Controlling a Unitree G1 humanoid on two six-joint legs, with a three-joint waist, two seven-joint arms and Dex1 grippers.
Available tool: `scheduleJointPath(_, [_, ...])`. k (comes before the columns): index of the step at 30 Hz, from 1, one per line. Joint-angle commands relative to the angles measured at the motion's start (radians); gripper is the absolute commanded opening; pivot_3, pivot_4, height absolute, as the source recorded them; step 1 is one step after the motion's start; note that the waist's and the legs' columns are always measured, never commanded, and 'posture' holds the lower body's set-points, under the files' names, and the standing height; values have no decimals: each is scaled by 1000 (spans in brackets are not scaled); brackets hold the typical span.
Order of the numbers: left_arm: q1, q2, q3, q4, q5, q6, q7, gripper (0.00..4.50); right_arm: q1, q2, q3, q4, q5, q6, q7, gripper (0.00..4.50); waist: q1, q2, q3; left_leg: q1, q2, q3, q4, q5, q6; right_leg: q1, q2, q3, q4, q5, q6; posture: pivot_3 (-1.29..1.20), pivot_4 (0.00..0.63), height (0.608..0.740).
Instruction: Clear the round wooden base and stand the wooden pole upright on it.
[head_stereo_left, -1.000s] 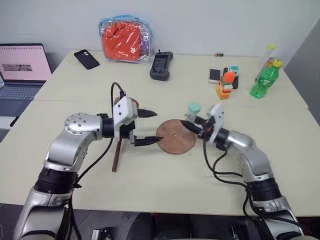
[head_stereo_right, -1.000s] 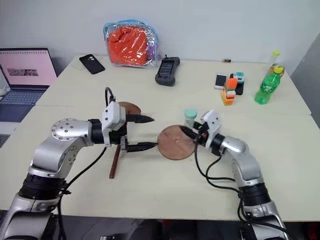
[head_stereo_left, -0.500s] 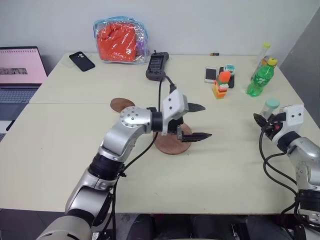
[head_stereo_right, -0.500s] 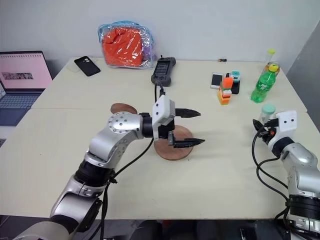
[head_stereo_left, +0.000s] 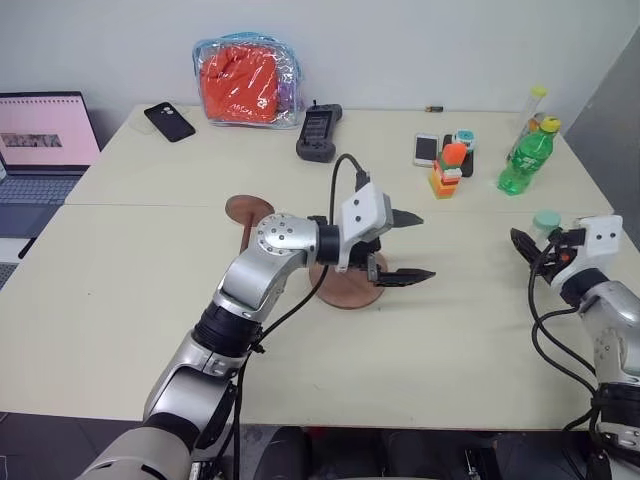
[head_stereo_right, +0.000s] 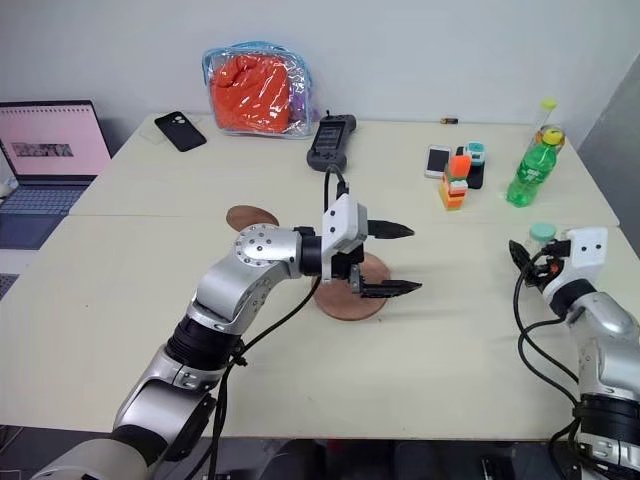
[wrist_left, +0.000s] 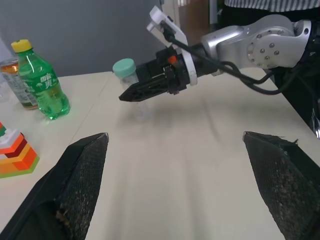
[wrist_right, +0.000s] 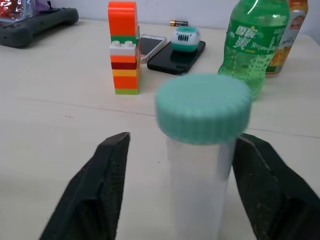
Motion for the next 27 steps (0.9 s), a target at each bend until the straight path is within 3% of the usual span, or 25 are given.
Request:
scheduleJointPath(1, [-1, 2, 11, -32, -5, -12, -7, 4500, 11, -24, -52, -104, 38, 27, -13, 4073, 0, 0, 0, 0, 0, 0, 0, 0, 0, 0, 0, 0, 0, 0, 0, 0, 150, 740])
scheduleJointPath(3, [0, 4, 16, -30, -5, -13, -5, 4500, 4, -32, -72, -147, 48, 36, -28, 4485, 0, 0, 0, 0, 0, 0, 0, 0, 0, 0, 0, 0, 0, 0, 0, 0, 150, 740])
scheduleJointPath(9, [2, 20, 38, -31, -9, -10, 6, 4500, -36, -80, -99, -235, 76, 53, -31, 4485, 0, 0, 0, 0, 0, 0, 0, 0, 0, 0, 0, 0, 0, 0, 0, 0, 150, 740])
scheduleJointPath(13, [6, 74, 110, -55, -27, 33, 37, 4500, -35, -156, -61, -350, 131, 137, 45, 4485, -2, 1, 0, 0, 0, -1, 0, 0, 0, 0, 0, 0, 0, 0, 0, 0, 150, 740])
scheduleJointPath(17, [42, 213, 258, -94, -16, 161, 140, 4500, 40, -263, 14, -534, 227, 223, 211, 4485, -4, 1, 0, 0, 1, -1, 0, 0, 0, 0, 0, 0, 0, 0, 0, 0, 150, 740])
scheduleJointPath(22, [88, 353, 406, -122, -42, 379, 243, 4500, 61, -321, 62, -646, 330, 267, 331, 4485, -1, 1, 1, 0, 1, -3, 0, 0, 1, 0, 0, -2, -1, 0, 0, 0, 150, 740])
scheduleJointPath(27, [118, 546, 448, -86, -55, 580, 211, 4500, 10, -337, 165, -648, 344, 275, 403, 4485, 2, -1, 2, 0, 0, -4, 0, 0, 1, 1, 0, -3, -2, 0, 0, 0, 150, 740])
